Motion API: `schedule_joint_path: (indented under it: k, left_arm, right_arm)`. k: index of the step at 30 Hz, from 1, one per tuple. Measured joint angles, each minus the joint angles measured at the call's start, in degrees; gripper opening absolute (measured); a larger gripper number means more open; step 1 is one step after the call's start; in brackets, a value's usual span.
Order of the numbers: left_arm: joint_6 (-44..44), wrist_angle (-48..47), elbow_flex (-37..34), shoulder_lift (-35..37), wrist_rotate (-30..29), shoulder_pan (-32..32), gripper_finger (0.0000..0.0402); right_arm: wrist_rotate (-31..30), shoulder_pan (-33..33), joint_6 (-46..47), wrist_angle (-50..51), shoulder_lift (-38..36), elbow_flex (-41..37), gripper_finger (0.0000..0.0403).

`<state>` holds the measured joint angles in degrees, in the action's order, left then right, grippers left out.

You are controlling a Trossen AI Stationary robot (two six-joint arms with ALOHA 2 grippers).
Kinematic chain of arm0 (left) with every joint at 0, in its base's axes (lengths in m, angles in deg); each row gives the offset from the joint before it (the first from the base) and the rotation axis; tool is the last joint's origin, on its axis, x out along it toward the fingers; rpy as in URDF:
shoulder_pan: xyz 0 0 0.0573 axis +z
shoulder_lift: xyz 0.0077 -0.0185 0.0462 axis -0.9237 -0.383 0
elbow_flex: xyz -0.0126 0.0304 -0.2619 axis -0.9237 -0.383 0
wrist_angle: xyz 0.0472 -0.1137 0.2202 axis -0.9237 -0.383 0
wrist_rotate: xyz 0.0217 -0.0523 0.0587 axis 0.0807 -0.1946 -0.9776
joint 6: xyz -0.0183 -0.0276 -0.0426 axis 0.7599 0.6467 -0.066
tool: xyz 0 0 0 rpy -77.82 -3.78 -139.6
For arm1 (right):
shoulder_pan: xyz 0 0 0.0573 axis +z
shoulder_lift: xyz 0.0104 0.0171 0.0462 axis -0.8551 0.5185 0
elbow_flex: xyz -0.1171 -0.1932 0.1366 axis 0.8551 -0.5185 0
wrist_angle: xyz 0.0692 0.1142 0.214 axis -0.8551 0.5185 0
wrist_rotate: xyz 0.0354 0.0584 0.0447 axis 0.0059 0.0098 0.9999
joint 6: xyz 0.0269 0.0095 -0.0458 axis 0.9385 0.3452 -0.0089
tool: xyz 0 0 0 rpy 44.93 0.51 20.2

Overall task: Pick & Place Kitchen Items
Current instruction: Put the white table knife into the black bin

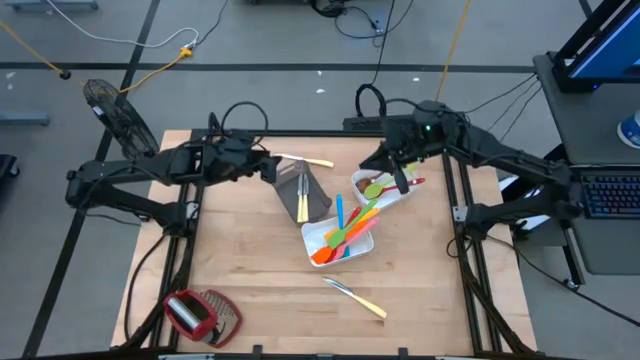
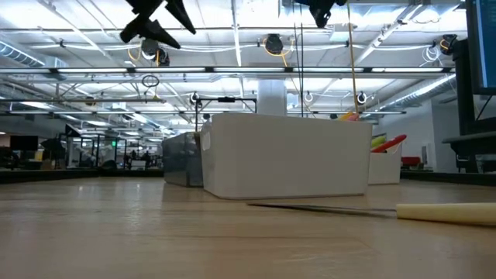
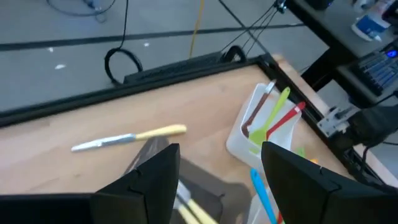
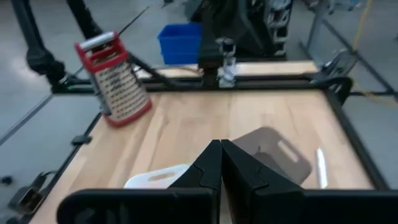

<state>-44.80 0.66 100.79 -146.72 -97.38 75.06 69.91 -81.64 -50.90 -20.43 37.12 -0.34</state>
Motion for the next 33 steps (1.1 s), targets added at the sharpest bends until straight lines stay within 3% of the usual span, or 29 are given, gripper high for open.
schedule_joint_path:
  k: [8, 14, 18, 23, 28, 33]
  left_arm:
    - [-17.6, 12.7, 0.0, -5.9, 4.6, 9.1, 0.0232]
    - [-20.3, 18.7, 0.0, -12.8, 21.9, 22.4, 0.0232]
    - [-17.0, 22.0, 0.0, -17.7, 31.7, 30.2, 0.0232]
    - [-6.2, 22.1, 0.0, -23.7, 38.8, 37.2, 0.0232]
    - [-0.9, 22.1, 0.0, -29.5, 47.1, 40.0, 0.0232]
    - [-0.4, 24.1, 0.0, -33.7, 50.7, 40.5, 0.0232]
  right_arm:
    - [0.0, -2.5, 0.1, -2.6, 0.5, 0.0, 0.0004]
    - [0.0, -3.6, 1.8, -2.4, 0.5, 0.0, 0.0004]
    - [0.0, -4.1, 1.9, -2.4, 0.5, 0.0, 0.0004]
    - [-2.4, -4.3, 1.9, -2.4, 0.5, 0.0, 0.0004]
    - [-6.6, -4.5, 1.9, -2.4, 0.5, 0.0, 0.0004]
    - [-9.0, -4.6, 1.9, -2.4, 0.4, 0.0, 0.0004]
